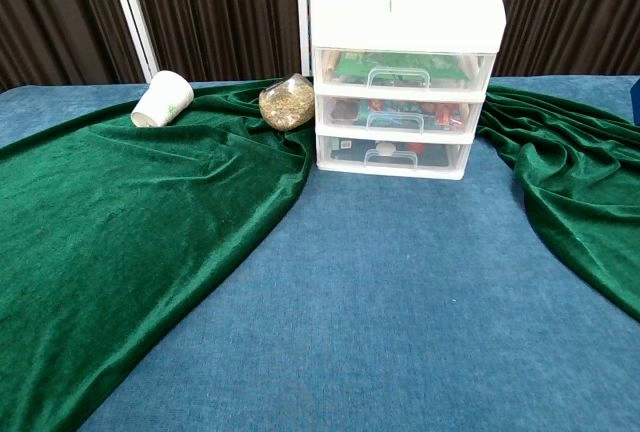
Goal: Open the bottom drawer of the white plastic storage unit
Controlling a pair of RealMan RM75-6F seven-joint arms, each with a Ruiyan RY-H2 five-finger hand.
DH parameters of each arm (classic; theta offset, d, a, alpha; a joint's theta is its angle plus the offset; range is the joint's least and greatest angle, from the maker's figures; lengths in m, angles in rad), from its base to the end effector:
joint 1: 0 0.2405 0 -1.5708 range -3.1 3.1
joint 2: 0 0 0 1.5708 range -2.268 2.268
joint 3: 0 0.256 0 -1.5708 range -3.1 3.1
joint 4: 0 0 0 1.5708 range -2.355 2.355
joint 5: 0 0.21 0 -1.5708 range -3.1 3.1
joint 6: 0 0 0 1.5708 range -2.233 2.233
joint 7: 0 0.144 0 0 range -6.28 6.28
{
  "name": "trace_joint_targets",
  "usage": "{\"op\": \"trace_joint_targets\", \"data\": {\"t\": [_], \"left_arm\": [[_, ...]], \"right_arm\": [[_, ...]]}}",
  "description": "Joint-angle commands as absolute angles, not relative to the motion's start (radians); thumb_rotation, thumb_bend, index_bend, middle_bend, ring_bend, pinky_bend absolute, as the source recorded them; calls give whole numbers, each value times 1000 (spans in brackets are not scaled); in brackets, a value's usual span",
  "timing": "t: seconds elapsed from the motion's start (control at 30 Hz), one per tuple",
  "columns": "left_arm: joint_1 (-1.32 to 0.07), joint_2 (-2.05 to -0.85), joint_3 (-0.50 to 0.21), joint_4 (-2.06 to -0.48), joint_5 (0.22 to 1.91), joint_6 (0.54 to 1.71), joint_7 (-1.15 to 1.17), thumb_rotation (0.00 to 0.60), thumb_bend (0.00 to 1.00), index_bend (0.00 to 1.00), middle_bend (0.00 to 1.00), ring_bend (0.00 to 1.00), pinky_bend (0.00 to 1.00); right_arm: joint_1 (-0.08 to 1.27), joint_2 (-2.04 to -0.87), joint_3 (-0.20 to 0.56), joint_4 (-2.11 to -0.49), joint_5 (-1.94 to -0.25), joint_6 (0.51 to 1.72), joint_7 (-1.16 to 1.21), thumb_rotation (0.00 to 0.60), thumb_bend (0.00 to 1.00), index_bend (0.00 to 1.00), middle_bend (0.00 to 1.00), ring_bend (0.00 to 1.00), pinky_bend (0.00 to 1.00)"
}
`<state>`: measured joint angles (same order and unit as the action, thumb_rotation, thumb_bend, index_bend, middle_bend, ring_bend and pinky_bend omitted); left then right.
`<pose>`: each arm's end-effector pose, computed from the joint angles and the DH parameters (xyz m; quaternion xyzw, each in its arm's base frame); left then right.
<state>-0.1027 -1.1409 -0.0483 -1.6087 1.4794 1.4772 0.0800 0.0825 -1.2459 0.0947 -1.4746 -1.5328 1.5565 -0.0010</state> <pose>-0.3097 0.1861 0.1522 -0.6049 -0.3717 -0.3704 0.5990 -0.3151 -0.1898 0.1447 0.5780 -0.3462 0.4244 0.6049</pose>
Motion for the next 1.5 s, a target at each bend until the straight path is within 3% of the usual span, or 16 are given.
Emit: {"op": "trace_joint_targets", "data": {"t": [0.03,0.3,0.37,0.4,0.43,0.5,0.57,0.7,0.8,0.93,1.17,1.5], "left_arm": [[-103,-1141,-48,-1609,1479,1477,81,600,91,0,0,0,0],[-101,-1137,-49,-1611,1484,1483,73,600,91,0,0,0,0],[-99,-1135,-51,-1612,1487,1490,69,600,91,0,0,0,0],[-98,-1133,-51,-1613,1490,1496,66,600,92,0,0,0,0],[-97,-1132,-52,-1614,1493,1501,62,600,92,0,0,0,0],[-95,-1130,-52,-1614,1495,1505,58,600,91,0,0,0,0],[-94,-1128,-54,-1614,1495,1510,51,600,91,0,0,0,0],[-90,-1123,-57,-1616,1495,1518,40,600,91,0,0,0,0],[-87,-1119,-57,-1617,1500,1525,30,600,90,0,0,0,0],[-84,-1113,-56,-1619,1506,1531,14,600,91,0,0,0,0],[-81,-1101,-57,-1619,1511,1537,-19,600,91,0,0,0,0],[-83,-1087,-64,-1608,1503,1531,-70,600,91,0,0,0,0]], "right_arm": [[82,-1246,94,-1476,-1534,1557,0,600,264,162,0,0,0],[86,-1239,85,-1500,-1547,1549,39,600,264,162,0,0,1],[90,-1236,83,-1512,-1554,1543,55,600,264,163,9,2,28],[94,-1235,82,-1524,-1555,1536,68,600,263,167,44,33,89],[100,-1234,82,-1542,-1554,1525,85,600,263,170,91,84,159],[111,-1235,84,-1571,-1551,1507,101,600,262,181,337,356,426],[135,-1238,88,-1617,-1547,1468,123,600,262,184,523,563,580],[211,-1235,107,-1742,-1468,1301,219,600,276,182,724,766,715],[276,-1249,144,-1809,-1366,1169,283,600,349,164,808,845,753],[374,-1295,219,-1858,-1177,970,424,600,464,126,857,893,779],[475,-1387,303,-1832,-992,774,592,600,547,103,881,917,801],[565,-1605,371,-1645,-860,711,681,600,559,141,881,917,801]]}}
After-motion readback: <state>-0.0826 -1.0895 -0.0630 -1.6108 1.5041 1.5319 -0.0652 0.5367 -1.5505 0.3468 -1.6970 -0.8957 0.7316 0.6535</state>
